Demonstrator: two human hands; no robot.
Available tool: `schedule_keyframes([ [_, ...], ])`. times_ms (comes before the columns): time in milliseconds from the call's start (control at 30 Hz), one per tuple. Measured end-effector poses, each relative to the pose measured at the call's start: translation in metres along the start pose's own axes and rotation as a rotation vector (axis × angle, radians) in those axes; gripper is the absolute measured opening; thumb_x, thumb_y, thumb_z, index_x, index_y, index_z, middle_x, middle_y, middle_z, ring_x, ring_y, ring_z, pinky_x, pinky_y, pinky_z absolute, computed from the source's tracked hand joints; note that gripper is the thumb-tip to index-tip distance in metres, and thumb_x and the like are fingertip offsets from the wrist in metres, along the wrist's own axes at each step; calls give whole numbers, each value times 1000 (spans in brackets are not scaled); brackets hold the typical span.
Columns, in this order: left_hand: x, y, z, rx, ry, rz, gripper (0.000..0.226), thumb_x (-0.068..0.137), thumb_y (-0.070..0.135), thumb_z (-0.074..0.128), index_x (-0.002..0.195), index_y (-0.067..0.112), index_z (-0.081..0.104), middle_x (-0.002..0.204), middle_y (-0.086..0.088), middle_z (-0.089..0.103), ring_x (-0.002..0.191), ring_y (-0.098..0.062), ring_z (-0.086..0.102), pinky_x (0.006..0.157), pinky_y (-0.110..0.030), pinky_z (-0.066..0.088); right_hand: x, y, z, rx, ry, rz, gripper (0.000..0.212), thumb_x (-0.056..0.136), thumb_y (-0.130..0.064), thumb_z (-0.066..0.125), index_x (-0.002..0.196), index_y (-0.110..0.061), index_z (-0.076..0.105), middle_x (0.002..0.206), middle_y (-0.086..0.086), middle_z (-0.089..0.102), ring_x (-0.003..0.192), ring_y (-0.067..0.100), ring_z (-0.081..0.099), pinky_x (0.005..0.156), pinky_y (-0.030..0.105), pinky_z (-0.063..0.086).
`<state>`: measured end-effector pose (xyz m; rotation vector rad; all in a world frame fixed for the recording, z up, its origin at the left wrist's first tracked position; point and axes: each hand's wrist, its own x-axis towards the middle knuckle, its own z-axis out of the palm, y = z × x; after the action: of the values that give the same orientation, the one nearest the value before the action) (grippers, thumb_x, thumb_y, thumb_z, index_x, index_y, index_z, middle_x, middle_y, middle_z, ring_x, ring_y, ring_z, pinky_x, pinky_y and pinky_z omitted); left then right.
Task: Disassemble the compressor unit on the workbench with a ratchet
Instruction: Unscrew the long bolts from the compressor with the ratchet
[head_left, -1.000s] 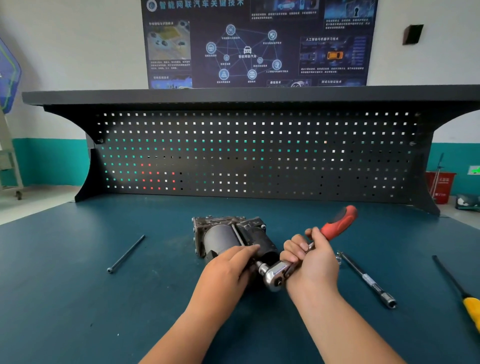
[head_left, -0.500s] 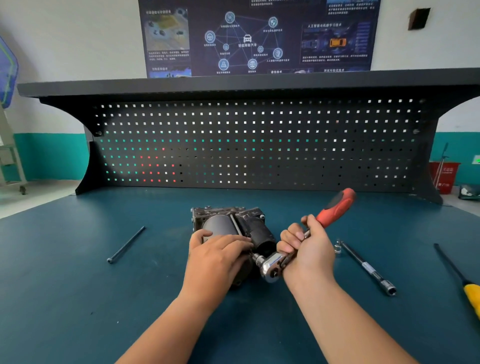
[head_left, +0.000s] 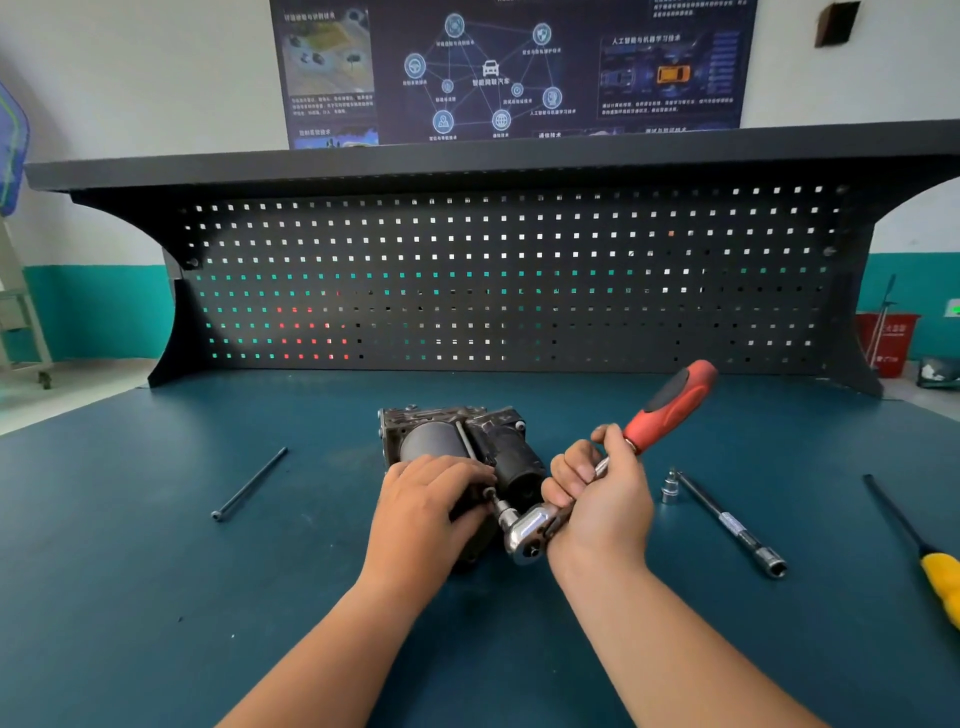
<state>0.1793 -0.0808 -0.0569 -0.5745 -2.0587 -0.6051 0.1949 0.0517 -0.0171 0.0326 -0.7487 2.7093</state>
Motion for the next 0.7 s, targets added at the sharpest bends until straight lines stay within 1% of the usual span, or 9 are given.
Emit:
schedule_keyframes([
  [167, 0, -1, 0, -48, 25, 45, 14, 62, 12, 72, 76, 13, 74, 87, 8, 73, 84, -4, 54, 74, -32, 36, -5, 3, 1, -65, -52, -70, 31, 100, -16, 36, 69, -18, 37, 44, -9, 31, 35, 4, 27, 34, 15, 24],
  [300, 0, -2, -1, -33, 14, 60, 14, 64, 11, 71, 77, 14, 75, 88, 9, 73, 83, -4, 54, 74, -33, 36, -7, 2, 3, -220, -157, -86, 33, 100, -17, 36, 68, -16, 33, 46, -9, 30, 37, 5, 24, 35, 17, 22],
  [400, 1, -1, -2, -33, 7, 58, 14, 64, 11, 71, 77, 14, 75, 88, 9, 73, 83, -4, 53, 74, -33, 36, -9, 2, 5, -287, -168, -115, 32, 101, -19, 37, 69, -16, 33, 46, -10, 31, 37, 4, 24, 36, 17, 21],
  [467, 1, 0, -2, -36, 4, 55, 13, 64, 12, 72, 77, 14, 75, 88, 9, 73, 83, -4, 54, 73, -32, 37, -8, 2, 7, -288, -139, -119, 31, 101, -20, 37, 70, -16, 33, 45, -11, 31, 37, 3, 25, 35, 17, 21],
  [533, 2, 0, -2, -39, 2, 46, 13, 64, 12, 72, 77, 14, 75, 88, 10, 73, 83, -4, 55, 73, -32, 39, -4, 2, 7, -231, -62, -96, 30, 101, -21, 37, 71, -16, 34, 43, -12, 31, 35, 2, 25, 34, 16, 23],
  [633, 1, 0, -3, -48, 0, 26, 13, 64, 12, 72, 77, 14, 75, 88, 10, 73, 84, -4, 55, 75, -34, 37, 6, 2, 2, -52, 72, 32, 30, 102, -21, 35, 72, -17, 35, 37, -11, 29, 29, 2, 24, 31, 12, 22],
  [700, 1, 1, -3, -56, 2, 9, 15, 63, 12, 72, 78, 14, 75, 88, 9, 73, 85, -3, 56, 76, -34, 37, 9, 2, -1, 40, 111, 97, 31, 102, -21, 33, 71, -18, 34, 34, -11, 29, 26, 2, 24, 30, 10, 21],
])
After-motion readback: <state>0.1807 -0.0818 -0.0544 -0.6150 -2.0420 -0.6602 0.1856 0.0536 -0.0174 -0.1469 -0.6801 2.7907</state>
